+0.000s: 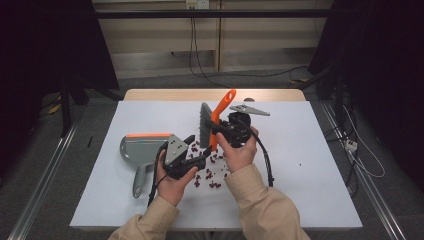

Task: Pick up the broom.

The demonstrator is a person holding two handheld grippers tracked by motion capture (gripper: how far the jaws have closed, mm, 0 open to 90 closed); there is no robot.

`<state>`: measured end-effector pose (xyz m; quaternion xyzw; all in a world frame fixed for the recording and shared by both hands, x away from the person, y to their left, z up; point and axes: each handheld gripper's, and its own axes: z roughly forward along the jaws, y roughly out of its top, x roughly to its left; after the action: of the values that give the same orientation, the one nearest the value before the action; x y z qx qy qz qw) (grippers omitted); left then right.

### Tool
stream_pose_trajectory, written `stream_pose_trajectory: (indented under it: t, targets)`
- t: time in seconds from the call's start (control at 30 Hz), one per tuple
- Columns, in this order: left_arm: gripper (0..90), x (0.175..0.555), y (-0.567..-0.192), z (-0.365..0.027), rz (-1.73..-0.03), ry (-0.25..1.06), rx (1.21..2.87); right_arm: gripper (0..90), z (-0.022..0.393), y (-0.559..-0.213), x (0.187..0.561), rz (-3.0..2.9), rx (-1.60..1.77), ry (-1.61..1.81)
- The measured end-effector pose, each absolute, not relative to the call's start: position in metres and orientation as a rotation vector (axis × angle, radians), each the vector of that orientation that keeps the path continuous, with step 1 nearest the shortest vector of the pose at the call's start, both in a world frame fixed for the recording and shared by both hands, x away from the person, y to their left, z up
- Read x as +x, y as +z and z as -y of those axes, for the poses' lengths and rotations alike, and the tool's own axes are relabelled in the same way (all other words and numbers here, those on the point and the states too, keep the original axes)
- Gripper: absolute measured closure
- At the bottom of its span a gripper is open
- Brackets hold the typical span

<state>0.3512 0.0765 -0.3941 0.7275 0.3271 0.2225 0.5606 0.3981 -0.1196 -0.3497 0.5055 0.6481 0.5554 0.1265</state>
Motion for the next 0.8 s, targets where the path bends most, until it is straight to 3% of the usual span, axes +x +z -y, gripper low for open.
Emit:
stream_pose_trajectory:
  t: [0.17, 0.8]
  targets:
    - [21.6, 0.355, -0.393, -0.084, -0.773, 0.475, 1.7, 70.3, 0.148, -0.347, 0.402, -1.952, 1.471, 1.555]
    - [10.6, 0.357, -0.386, -0.099, -0.743, 0.417, 1.69, 70.3, 0.213, -0.343, 0.405, -2.119, 1.494, 1.276]
